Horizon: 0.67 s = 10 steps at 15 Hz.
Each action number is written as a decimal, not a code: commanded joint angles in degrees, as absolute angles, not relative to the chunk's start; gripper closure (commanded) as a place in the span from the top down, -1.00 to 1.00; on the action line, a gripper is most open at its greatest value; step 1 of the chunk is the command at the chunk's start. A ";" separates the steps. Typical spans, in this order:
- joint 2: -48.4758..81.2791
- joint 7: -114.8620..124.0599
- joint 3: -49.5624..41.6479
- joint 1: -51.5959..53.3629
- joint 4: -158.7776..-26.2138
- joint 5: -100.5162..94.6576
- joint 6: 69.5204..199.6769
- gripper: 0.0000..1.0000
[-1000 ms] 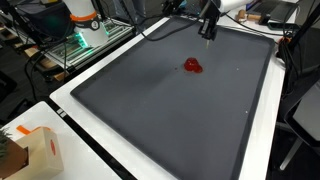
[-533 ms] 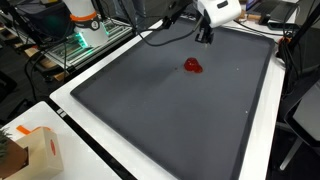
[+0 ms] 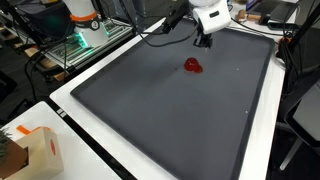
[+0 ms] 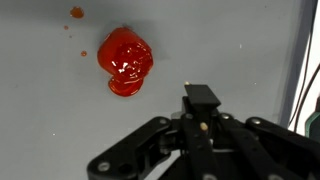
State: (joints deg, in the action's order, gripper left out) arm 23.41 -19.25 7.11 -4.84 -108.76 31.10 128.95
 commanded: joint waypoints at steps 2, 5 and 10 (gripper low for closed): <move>22.45 -19.13 7.94 -5.06 -111.98 34.66 133.17 -0.94; 22.54 -19.67 8.25 -5.24 -112.63 36.32 134.32 -0.94; 22.59 -20.22 8.31 -5.26 -113.72 39.06 135.50 -0.94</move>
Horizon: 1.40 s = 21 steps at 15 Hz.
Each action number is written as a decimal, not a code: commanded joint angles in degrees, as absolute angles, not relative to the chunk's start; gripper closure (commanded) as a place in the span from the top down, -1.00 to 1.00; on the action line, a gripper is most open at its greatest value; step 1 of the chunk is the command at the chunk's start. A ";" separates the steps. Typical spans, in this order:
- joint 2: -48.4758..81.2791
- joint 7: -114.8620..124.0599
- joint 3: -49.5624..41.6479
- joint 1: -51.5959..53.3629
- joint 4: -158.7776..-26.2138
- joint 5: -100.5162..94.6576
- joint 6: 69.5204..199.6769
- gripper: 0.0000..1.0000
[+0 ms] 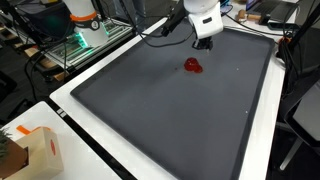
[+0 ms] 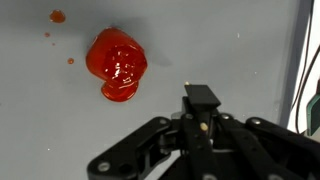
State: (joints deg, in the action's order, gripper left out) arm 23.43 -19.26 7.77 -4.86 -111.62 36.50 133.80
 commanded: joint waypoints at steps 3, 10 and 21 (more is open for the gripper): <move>22.69 -20.27 8.18 -5.17 -113.77 39.93 135.26 -0.94; 22.87 -20.08 7.93 -5.09 -113.82 40.68 134.70 -0.94; 21.62 -21.74 7.81 -5.93 -113.60 40.15 132.70 -0.94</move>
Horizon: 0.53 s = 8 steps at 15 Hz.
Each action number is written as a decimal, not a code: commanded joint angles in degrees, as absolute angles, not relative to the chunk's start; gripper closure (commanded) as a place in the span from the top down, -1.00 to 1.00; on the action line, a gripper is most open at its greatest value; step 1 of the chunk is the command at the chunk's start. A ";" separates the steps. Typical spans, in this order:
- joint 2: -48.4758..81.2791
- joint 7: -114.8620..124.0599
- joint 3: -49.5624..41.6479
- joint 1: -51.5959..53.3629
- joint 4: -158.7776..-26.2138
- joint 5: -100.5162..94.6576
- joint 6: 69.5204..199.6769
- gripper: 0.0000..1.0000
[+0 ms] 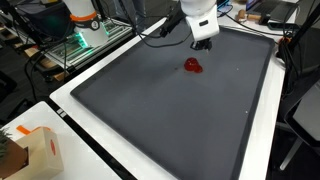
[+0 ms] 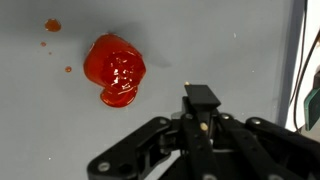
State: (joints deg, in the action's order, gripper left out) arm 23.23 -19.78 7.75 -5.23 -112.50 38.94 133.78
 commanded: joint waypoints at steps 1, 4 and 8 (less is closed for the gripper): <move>21.31 -22.00 7.71 -5.99 -113.63 39.88 132.44 -0.94; 20.05 -22.70 7.24 -6.03 -113.68 38.76 130.99 -0.94; 17.15 -24.01 6.13 -6.12 -114.18 37.28 128.81 -0.94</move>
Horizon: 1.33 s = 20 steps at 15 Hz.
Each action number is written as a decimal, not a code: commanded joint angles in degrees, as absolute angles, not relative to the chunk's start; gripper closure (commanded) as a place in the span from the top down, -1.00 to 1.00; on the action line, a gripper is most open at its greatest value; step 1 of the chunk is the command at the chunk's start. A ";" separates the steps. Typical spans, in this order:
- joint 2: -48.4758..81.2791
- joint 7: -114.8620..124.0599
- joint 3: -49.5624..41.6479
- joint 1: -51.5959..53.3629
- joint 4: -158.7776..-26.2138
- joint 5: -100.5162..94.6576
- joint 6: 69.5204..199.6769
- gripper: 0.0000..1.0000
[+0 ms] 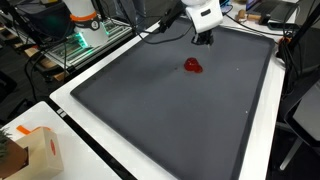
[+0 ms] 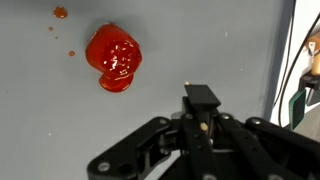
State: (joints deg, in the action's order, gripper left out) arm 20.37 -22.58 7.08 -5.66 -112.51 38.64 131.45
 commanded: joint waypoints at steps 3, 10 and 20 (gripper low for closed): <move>14.58 -22.77 4.50 -5.57 -114.65 33.75 127.55 -0.94; 9.81 -17.31 1.88 -4.34 -114.96 19.42 123.32 -0.94; 9.79 -14.56 1.71 -3.72 -113.10 12.07 121.33 -0.74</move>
State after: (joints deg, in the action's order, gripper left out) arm 9.79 -14.52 2.36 -4.34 -113.20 11.95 121.48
